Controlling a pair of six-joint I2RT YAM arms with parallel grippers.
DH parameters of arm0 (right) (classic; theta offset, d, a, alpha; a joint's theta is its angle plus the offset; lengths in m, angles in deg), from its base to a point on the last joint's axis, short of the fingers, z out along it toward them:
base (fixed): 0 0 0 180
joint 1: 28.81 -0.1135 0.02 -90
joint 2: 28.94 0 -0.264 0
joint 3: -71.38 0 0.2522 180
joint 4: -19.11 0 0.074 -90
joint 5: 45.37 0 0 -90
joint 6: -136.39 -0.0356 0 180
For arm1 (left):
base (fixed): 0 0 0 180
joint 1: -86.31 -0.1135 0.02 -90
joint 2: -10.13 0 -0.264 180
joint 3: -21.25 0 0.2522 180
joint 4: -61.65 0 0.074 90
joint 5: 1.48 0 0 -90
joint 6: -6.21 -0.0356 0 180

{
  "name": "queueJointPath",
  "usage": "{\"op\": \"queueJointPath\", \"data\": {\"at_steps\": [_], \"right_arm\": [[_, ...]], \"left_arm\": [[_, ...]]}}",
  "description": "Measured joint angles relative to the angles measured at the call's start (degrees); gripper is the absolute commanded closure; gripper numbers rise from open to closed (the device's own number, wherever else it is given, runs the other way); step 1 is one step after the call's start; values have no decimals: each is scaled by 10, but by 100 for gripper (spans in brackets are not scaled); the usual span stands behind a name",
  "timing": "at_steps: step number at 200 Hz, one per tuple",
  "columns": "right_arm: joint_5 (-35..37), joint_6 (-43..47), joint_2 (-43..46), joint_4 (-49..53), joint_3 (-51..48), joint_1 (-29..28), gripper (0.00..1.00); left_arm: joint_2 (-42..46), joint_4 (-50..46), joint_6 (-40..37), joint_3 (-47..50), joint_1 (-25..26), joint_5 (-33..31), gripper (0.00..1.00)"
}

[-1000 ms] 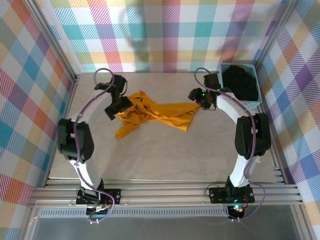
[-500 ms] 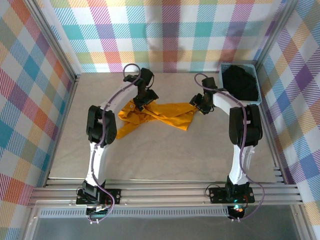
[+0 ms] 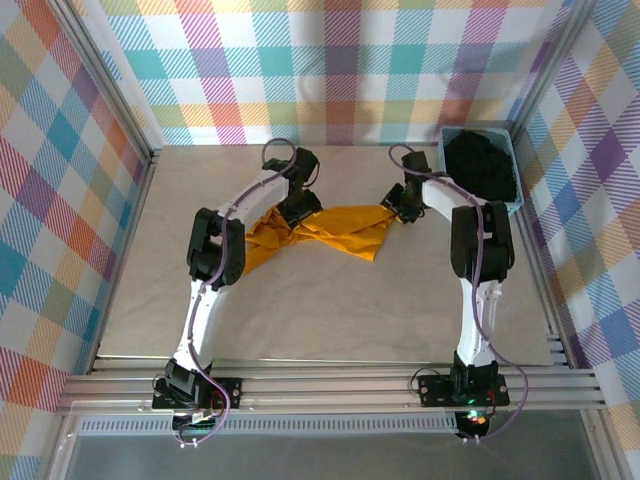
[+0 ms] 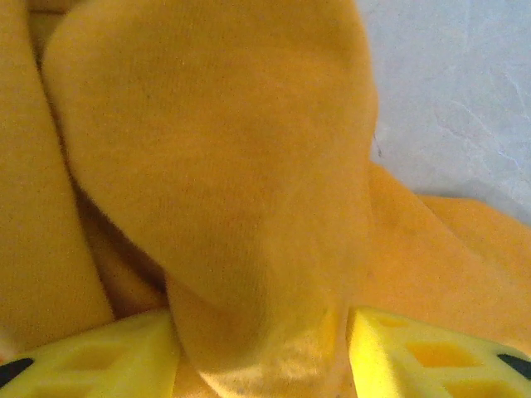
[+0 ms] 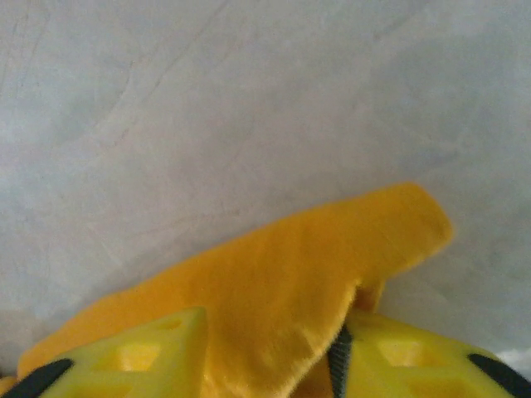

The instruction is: Fold and stack the t-shirts

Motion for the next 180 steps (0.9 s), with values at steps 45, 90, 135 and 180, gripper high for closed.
{"op": "queueJointPath", "data": {"at_steps": [45, 90, 135, 180], "right_arm": [[10, -2, -15, 0, 17, 1, 100], [37, 10, 18, 0, 17, 1, 100], [73, 28, 154, 20, 18, -5, 100], [117, 50, 307, 34, -33, -48, 100]], "left_arm": [[-8, 7, -10, -7, 0, -5, 100], [41, 11, -12, -6, -2, -54, 100], [238, 19, -1, 70, -19, -130, 100], [435, 31, 17, 201, -35, -235, 100]]}}
